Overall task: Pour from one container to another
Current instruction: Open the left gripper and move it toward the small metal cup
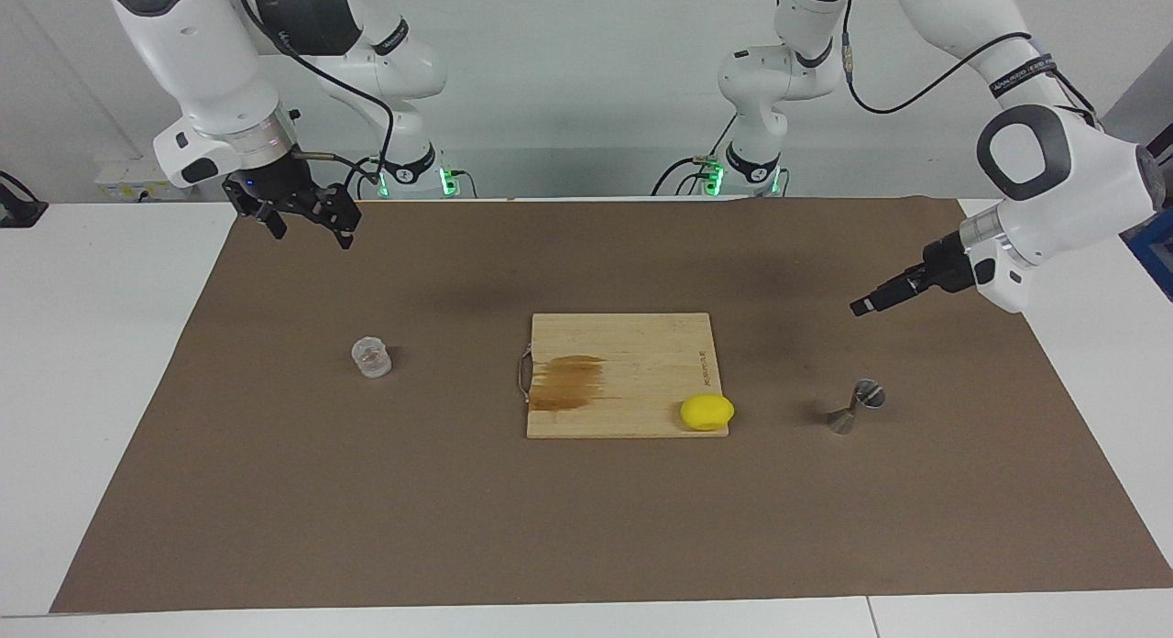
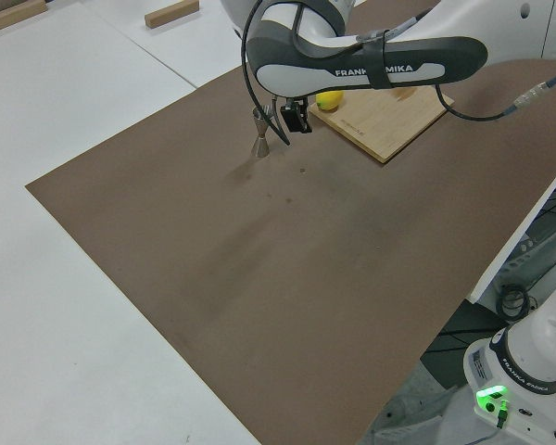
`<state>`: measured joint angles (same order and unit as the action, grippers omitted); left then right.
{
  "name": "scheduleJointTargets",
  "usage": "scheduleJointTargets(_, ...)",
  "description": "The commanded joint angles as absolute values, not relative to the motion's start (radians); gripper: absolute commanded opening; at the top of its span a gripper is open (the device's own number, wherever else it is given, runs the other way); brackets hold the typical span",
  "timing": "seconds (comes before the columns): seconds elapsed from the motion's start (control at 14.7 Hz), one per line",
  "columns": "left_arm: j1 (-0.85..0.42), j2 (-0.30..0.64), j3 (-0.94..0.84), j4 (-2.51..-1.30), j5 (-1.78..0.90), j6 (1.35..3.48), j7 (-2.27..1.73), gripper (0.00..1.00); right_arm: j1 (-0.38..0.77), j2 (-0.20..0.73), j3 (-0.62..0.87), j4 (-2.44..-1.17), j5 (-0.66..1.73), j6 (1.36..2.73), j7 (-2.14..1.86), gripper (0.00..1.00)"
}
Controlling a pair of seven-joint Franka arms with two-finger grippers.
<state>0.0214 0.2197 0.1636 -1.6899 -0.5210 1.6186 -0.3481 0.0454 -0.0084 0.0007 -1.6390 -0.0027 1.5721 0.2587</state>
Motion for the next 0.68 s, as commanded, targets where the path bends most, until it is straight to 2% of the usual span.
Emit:
scheduleJointTargets(0.0, 0.056, 0.224, 0.190, -1.733, -0.641, 1.658, -0.545, 1.00, 0.035, -0.023, 0.000, -1.649, 0.020, 1.566, 0.221, 1.00)
scheduleJointTargets(0.27, 0.112, 0.290, 0.189, -1.746, -0.800, 1.695, -0.855, 1.00, 0.035, -0.025, 0.000, -1.649, 0.020, 1.565, 0.222, 1.00)
scheduleJointTargets(0.61, 0.166, 0.340, 0.186, -1.789, -0.983, 1.719, -1.018, 1.00, 0.035, -0.025, 0.000, -1.649, 0.020, 1.563, 0.225, 1.00)
